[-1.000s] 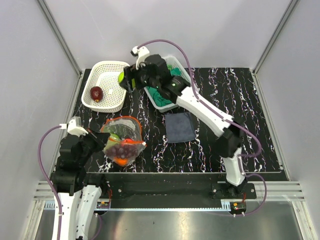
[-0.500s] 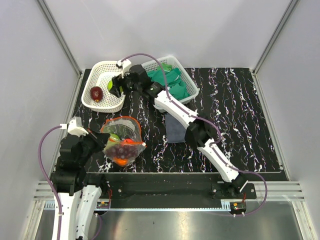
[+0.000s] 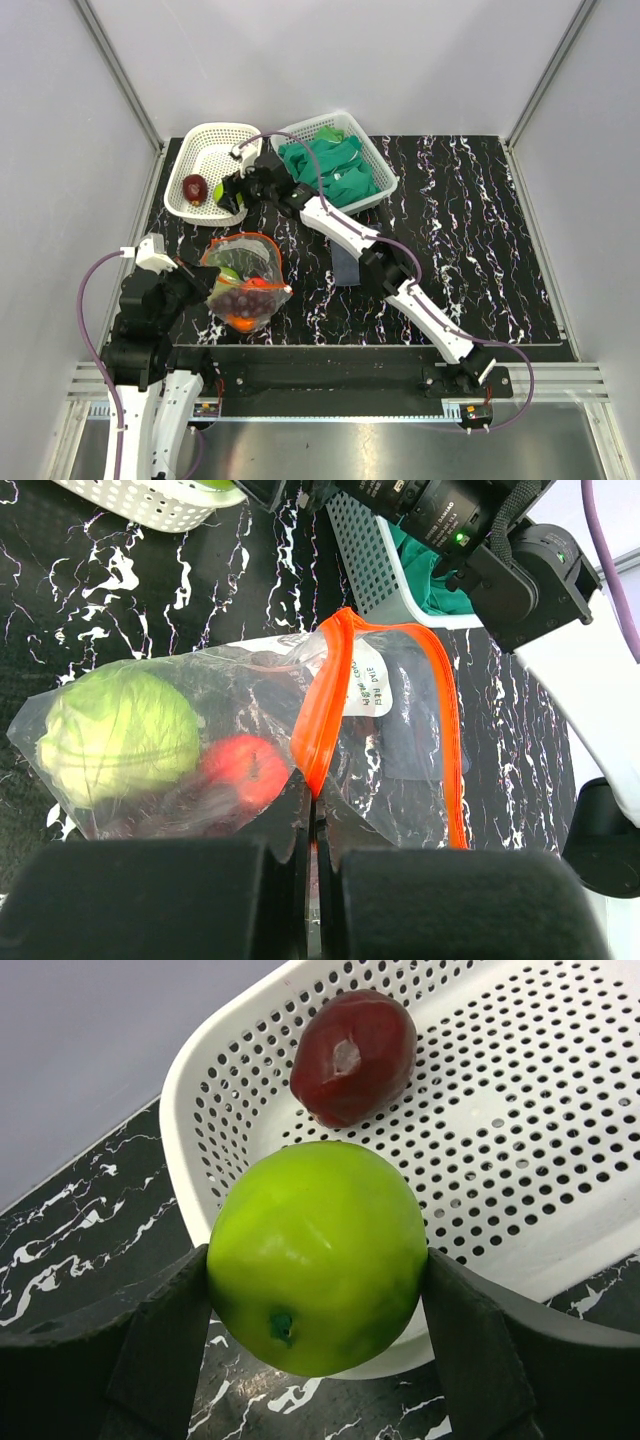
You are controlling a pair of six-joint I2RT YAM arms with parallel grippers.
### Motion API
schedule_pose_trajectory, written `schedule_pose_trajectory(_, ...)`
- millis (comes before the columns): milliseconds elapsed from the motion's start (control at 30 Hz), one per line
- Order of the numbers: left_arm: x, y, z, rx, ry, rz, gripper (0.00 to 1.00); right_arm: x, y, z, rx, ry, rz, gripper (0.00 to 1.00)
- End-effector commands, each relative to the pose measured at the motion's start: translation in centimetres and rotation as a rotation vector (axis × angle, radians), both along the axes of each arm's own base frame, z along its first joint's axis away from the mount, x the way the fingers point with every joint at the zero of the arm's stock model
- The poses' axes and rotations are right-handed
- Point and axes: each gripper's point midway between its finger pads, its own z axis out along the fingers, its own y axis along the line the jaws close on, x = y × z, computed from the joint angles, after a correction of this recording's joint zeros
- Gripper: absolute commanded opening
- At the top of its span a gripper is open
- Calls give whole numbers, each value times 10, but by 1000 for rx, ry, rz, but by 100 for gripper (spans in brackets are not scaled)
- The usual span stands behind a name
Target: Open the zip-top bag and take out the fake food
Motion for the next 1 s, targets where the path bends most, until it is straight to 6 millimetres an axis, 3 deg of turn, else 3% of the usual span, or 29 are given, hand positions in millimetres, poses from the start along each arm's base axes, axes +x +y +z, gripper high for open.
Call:
schedule_pose_trajectory(0, 0, -2, 16, 10, -66, -22, 0, -13, 15, 43, 84, -55, 32, 87)
schedule_pose_trajectory(133, 0, -1, 20, 14, -75, -19, 0, -15, 10, 53, 63, -56, 16, 95)
schedule_pose_trajectory(233, -1, -1, 23, 16, -77, -22, 0, -16, 3, 72, 51, -65, -4, 99)
schedule_pose_trajectory(300, -1, 0, 23, 17, -75, -15, 0, -15, -6, 95, 55, -83, -37, 100)
schedule_pose_trajectory(333, -2, 1, 24, 16, -76, -7, 0, -17, -10, 92, 32, -65, -48, 100)
schedule_pose_trajectory(367, -2, 2, 24, 18, -74, 1, 0, -20, -16, 113, 46, -74, -57, 100)
schedule_pose_trajectory(400, -2, 5, 22, 19, -66, 18, 0, -22, -20, 118, 41, -66, -68, 100)
schedule_pose_trajectory(433, -3, 6, 23, 12, -66, 32, 0, -25, -25, 110, 11, -34, -76, 100)
schedule_pose_trajectory(467, -3, 8, 22, 9, -59, 45, 0, -31, -32, 134, 32, -33, -86, 100)
schedule_pose_trajectory(500, -3, 10, 19, 7, -46, 60, 0, -33, -38, 137, 27, -20, -107, 99)
schedule_pose_trajectory(533, -3, 10, 19, 3, -41, 65, 0, -37, -45, 122, -13, 21, -119, 100)
schedule_pose_trajectory(567, -3, 11, 19, 1, -36, 69, 0, -43, -54, 146, 10, 21, -135, 98)
schedule_pose_trajectory(600, -3, 12, 18, 4, -30, 75, 0, -45, -62, 147, 0, 33, -162, 97)
schedule_pose_trajectory(633, -3, 12, 18, 4, -25, 78, 0, -50, -70, 130, -42, 70, -177, 97)
schedule_pose_trajectory(667, -3, 13, 21, 6, -27, 81, 0, -57, -81, 151, -20, 71, -191, 96)
schedule_pose_trajectory(700, -3, 14, 21, 9, -26, 86, 0, -61, -87, 152, -30, 77, -202, 95)
schedule_pose_trajectory(733, -3, 14, 22, 10, -28, 87, 0, -67, -96, 134, -72, 110, -211, 95)
schedule_pose_trajectory(767, -3, 14, 23, 12, -28, 87, 0, -76, -106, 155, -48, 101, -215, 93)
schedule_pose_trajectory(800, -3, 15, 23, 14, -28, 92, 0, -81, -113, 157, -51, 106, -218, 93)
schedule_pose_trajectory(833, -2, 16, 22, 16, -27, 97, 0, -89, -121, 142, -83, 134, -219, 91)
schedule_pose_trajectory(867, -2, 15, 23, 15, -28, 94, 0, -98, -129, 160, -57, 125, -215, 91)
schedule_pose_trajectory(933, -1, 16, 22, 15, -27, 95, 0, -116, -136, 150, -77, 161, -172, 86)
schedule_pose_trajectory(967, 0, 15, 23, 15, -28, 94, 0, -127, -141, 165, -59, 147, -152, 83)
